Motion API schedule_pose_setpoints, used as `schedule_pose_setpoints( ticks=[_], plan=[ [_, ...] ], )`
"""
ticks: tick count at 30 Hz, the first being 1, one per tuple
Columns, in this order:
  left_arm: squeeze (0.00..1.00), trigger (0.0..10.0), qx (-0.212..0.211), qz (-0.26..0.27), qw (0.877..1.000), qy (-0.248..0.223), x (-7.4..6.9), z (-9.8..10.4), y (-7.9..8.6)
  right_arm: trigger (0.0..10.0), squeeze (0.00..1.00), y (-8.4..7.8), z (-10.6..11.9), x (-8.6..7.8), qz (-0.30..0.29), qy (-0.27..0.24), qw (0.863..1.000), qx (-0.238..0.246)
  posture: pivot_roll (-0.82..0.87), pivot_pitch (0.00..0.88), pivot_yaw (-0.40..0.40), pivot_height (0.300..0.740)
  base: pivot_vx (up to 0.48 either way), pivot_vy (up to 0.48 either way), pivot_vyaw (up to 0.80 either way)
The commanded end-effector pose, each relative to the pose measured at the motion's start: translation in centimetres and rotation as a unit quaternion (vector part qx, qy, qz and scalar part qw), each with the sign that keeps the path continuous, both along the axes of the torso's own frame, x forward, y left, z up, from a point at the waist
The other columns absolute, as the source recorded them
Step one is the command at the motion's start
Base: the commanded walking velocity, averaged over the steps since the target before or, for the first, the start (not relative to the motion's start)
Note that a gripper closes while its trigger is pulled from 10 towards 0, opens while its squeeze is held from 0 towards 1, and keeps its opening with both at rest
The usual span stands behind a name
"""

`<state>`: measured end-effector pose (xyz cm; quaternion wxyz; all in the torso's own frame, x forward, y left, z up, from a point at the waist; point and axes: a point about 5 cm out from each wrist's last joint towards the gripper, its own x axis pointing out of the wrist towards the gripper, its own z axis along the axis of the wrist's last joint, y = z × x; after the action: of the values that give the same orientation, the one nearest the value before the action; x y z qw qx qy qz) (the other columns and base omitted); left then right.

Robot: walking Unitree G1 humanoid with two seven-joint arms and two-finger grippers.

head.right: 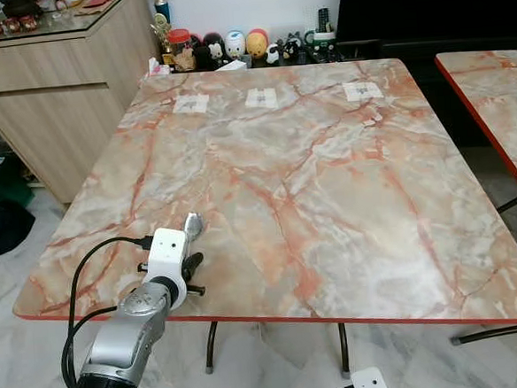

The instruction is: Setting the table

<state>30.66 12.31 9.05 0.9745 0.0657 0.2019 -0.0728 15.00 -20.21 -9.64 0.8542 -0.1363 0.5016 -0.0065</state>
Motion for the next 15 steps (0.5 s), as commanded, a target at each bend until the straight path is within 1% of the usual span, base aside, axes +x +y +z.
schedule_pose_setpoints(
  ticks=[1, 2, 8, 10, 11, 12, 14, 15],
  plan=[
    [0.00, 0.0, 0.024, 0.023, 0.997, 0.067, -1.2, -2.9, 1.3, 10.0, 0.00, 0.1, -0.1, -0.3, -0.002, 0.006, 1.000, 0.001, -0.01, 0.044, 0.021, 0.740, 0.000, 0.000, 0.00],
    [0.00, 0.0, 0.030, 0.022, 0.997, 0.064, -1.2, -2.9, 1.3, 10.0, 0.00, 0.1, -0.1, -0.3, -0.002, 0.006, 1.000, 0.001, -0.01, 0.044, 0.021, 0.740, 0.000, 0.000, 0.00],
    [0.00, 0.0, 0.034, 0.022, 0.997, 0.060, -1.2, -3.0, 1.4, 10.0, 0.00, 0.1, -0.2, -0.3, -0.001, 0.007, 1.000, 0.001, -0.01, 0.044, 0.020, 0.740, 0.000, 0.000, 0.00],
    [0.00, 0.0, 0.035, 0.017, 0.998, 0.046, -1.2, -2.9, 1.3, 10.0, 0.00, 0.1, -0.2, -0.4, -0.001, 0.007, 1.000, 0.001, -0.01, 0.045, 0.020, 0.740, 0.000, 0.000, 0.00],
    [0.00, 0.0, 0.035, 0.017, 0.998, 0.046, -1.2, -2.9, 1.3, 10.0, 0.00, 0.1, -0.2, -0.4, -0.001, 0.007, 1.000, 0.001, -0.01, 0.045, 0.020, 0.740, 0.000, 0.000, 0.00],
    [0.00, 0.0, 0.032, 0.009, 0.999, 0.028, -1.1, -2.6, 1.1, 10.0, 0.00, 0.1, -0.2, -0.4, -0.001, 0.007, 1.000, 0.001, -0.01, 0.044, 0.019, 0.740, 0.000, 0.000, 0.00],
    [0.00, 0.0, 0.031, 0.003, 0.999, 0.016, -1.0, -2.5, 1.0, 10.0, 0.00, 0.1, -0.2, -0.4, -0.001, 0.007, 1.000, 0.000, -0.01, 0.044, 0.018, 0.740, 0.000, 0.000, 0.00],
    [0.00, 0.0, 0.029, 0.013, 0.999, -0.018, -0.9, -1.8, 1.2, 10.0, 0.00, 0.1, -0.2, -0.4, -0.001, 0.007, 1.000, 0.000, -0.02, 0.043, 0.020, 0.740, 0.000, 0.000, 0.00]
  ],
)
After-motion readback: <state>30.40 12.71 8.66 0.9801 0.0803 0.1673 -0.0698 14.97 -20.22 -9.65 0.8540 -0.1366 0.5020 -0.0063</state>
